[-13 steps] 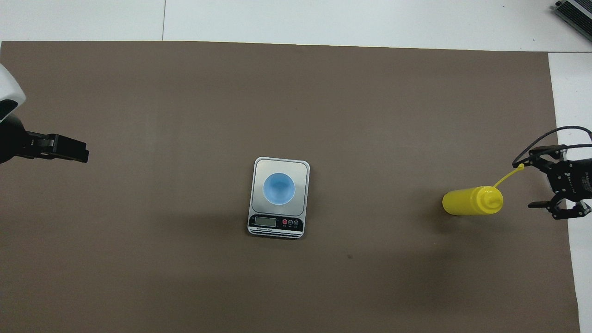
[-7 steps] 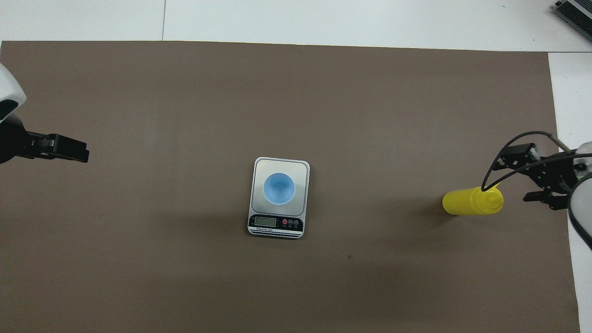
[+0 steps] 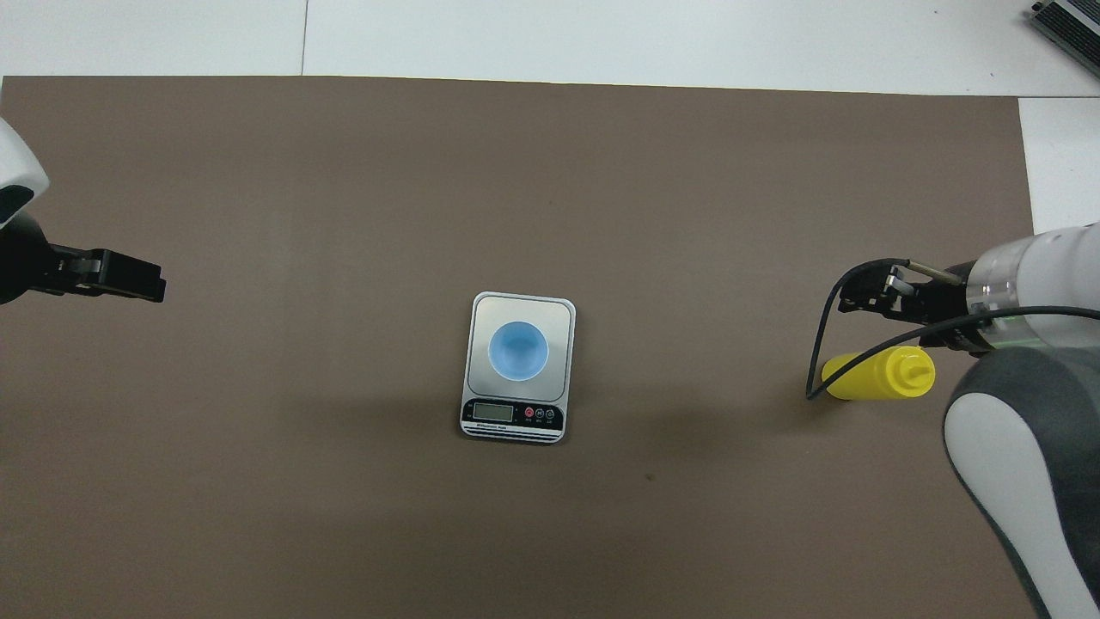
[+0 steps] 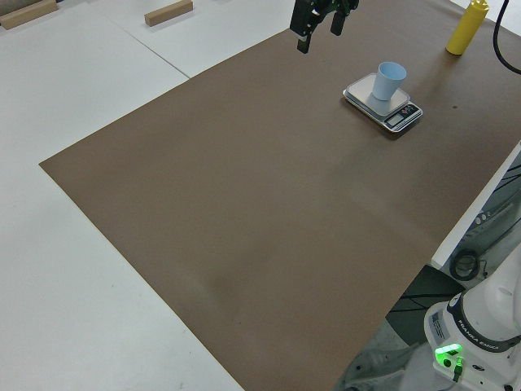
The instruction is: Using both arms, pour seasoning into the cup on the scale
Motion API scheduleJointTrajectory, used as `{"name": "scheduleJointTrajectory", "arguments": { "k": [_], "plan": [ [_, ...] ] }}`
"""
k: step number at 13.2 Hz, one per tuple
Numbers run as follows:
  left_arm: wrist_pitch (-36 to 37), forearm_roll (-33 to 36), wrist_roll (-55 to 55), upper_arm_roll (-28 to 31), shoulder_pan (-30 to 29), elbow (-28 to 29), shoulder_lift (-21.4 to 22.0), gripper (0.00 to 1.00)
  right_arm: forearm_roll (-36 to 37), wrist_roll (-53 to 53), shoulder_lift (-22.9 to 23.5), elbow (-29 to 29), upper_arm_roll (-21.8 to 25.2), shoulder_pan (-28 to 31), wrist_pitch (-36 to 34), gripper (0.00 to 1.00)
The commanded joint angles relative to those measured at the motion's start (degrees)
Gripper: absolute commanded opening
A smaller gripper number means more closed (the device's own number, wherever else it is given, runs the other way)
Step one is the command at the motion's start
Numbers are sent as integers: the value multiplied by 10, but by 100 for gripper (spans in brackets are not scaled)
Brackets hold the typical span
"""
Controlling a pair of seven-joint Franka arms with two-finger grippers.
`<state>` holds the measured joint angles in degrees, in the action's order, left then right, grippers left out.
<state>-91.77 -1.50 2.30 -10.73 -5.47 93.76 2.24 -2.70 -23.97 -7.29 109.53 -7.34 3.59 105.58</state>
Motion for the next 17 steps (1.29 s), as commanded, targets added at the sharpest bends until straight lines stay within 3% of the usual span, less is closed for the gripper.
{"name": "scheduleJointTrajectory", "arguments": {
  "k": [1,5,9,17],
  "plan": [
    [-2,-6,-7,0,0,10,13,100,16,70,29,-80,0,3,-45,100],
    [-2,-7,-7,0,0,11,13,100,39,103,63,-188,-1,3,-131,100],
    [-2,-7,-7,0,0,12,13,100,39,133,61,-191,0,9,-179,100],
    [-3,-7,-8,0,0,12,13,100,45,144,52,-157,3,8,-144,100]
  ]
}}
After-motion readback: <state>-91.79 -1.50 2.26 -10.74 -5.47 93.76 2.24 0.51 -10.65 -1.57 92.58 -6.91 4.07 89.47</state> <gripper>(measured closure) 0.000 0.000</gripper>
